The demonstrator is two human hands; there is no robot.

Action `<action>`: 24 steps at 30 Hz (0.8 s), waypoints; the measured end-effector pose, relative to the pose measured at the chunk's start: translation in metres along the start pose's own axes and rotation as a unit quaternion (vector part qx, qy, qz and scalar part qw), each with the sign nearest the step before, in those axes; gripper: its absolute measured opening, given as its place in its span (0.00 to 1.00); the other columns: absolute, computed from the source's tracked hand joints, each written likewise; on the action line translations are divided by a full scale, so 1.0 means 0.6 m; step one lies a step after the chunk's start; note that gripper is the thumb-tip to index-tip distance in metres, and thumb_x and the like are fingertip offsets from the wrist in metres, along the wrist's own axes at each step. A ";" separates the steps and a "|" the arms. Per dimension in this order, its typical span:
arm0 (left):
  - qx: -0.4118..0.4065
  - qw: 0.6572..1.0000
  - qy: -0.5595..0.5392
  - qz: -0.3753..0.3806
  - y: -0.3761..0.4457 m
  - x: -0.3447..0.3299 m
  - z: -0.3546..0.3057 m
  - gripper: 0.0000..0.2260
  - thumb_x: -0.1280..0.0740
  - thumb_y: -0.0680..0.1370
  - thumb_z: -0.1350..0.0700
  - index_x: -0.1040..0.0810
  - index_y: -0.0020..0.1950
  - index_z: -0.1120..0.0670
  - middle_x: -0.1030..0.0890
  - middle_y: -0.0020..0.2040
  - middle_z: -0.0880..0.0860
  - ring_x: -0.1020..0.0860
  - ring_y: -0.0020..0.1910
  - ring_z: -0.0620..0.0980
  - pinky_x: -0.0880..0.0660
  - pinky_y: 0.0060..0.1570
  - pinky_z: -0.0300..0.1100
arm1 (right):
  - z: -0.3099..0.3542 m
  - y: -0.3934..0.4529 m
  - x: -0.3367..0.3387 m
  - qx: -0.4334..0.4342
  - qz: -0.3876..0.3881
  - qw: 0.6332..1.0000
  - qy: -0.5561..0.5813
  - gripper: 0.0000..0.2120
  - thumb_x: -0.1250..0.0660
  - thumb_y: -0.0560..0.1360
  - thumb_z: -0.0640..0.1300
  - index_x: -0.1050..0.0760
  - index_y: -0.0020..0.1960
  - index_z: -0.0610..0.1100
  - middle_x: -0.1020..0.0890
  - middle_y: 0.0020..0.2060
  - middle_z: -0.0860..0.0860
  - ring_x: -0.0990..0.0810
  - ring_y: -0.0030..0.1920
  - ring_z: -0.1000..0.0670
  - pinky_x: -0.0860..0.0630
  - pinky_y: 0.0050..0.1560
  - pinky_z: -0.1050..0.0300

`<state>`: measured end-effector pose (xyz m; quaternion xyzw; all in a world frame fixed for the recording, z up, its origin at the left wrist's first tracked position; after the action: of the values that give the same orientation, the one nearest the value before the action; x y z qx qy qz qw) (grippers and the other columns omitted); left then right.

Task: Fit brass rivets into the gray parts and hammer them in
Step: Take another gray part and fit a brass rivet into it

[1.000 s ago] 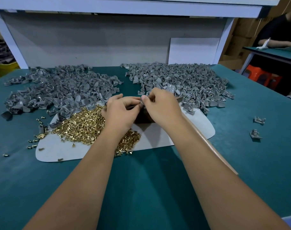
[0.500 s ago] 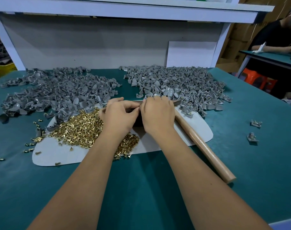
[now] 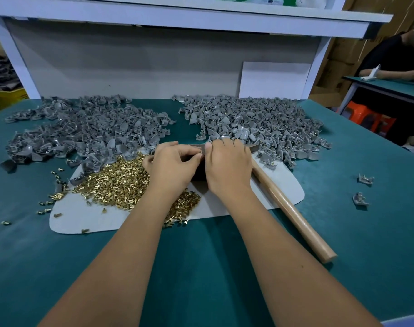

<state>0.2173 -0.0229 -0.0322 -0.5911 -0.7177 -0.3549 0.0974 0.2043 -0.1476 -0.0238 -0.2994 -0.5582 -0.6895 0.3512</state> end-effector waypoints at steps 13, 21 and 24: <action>0.033 0.991 -0.118 0.045 0.001 -0.004 0.004 0.05 0.31 0.78 0.51 0.17 0.46 0.41 0.18 0.55 0.41 0.27 0.66 0.50 0.37 0.70 0.58 | -0.028 -0.002 0.012 -0.051 -0.059 0.952 0.297 0.21 0.48 0.82 0.45 0.43 0.30 0.52 0.34 0.29 0.56 0.32 0.36 0.48 0.39 0.40 0.53; 0.005 0.995 -0.093 0.040 -0.001 -0.004 0.001 0.06 0.30 0.77 0.50 0.19 0.44 0.38 0.17 0.55 0.43 0.26 0.65 0.50 0.34 0.68 0.58 | -0.031 -0.003 0.020 -0.041 -0.046 0.957 0.282 0.14 0.45 0.81 0.45 0.32 0.38 0.45 0.27 0.35 0.51 0.29 0.42 0.46 0.33 0.44 0.50; 0.003 0.997 -0.073 0.026 -0.002 -0.002 -0.002 0.09 0.29 0.76 0.48 0.22 0.39 0.34 0.17 0.54 0.43 0.26 0.65 0.50 0.34 0.67 0.59 | -0.047 -0.003 0.033 -0.083 -0.044 0.988 0.122 0.09 0.42 0.78 0.46 0.26 0.52 0.43 0.24 0.50 0.46 0.29 0.52 0.46 0.33 0.53 0.50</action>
<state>0.2159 -0.0247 -0.0325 -0.6334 -0.7084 -0.3063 0.0559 0.1910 -0.1777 -0.0141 -0.2165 -0.4648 -0.7795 0.3598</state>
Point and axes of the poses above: each hand's wrist, its own y-axis towards the middle knuckle, its own x-axis out of the back of the hand, z = x × y, the point moved 4 cm from there along y, towards the middle knuckle
